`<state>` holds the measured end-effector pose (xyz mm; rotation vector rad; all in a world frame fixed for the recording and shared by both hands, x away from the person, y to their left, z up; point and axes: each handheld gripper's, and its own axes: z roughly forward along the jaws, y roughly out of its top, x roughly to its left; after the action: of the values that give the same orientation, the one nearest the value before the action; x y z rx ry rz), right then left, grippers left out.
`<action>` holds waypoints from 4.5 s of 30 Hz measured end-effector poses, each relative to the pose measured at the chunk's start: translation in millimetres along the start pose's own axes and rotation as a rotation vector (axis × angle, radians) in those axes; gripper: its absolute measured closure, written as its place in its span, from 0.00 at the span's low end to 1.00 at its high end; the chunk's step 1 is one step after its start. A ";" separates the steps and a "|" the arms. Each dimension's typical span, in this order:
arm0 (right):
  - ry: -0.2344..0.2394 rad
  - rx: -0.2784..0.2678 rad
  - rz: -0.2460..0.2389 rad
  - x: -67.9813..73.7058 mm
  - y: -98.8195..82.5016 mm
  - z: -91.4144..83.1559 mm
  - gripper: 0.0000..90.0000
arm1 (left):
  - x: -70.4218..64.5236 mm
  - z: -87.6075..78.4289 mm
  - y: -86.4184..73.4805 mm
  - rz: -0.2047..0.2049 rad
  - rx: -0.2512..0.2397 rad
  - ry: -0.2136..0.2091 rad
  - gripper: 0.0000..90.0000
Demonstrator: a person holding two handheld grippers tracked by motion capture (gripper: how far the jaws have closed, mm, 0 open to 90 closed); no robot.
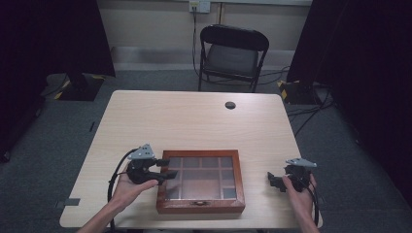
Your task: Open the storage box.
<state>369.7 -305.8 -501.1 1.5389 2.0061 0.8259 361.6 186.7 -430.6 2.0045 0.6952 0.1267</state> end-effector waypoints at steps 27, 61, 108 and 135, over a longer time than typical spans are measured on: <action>-0.002 -0.001 0.001 0.3 0.2 0.3 0.00 | -49.2 39.5 9.0 0.114 0.085 -0.267 0.74; -0.002 -0.001 0.000 0.3 0.4 0.4 0.00 | -83.3 52.9 0.7 0.213 0.167 -0.266 0.91; 0.532 -0.042 -0.270 73.5 19.2 -37.3 0.19 | -73.0 41.8 30.3 0.166 0.185 -0.346 0.92; 0.533 -0.102 -0.263 77.8 21.0 -40.5 0.29 | -69.1 36.4 38.3 0.152 0.192 -0.368 0.91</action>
<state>336.3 -233.7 -458.5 1.0341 2.4189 1.3017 333.5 108.7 -404.4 2.1847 0.3291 -0.2231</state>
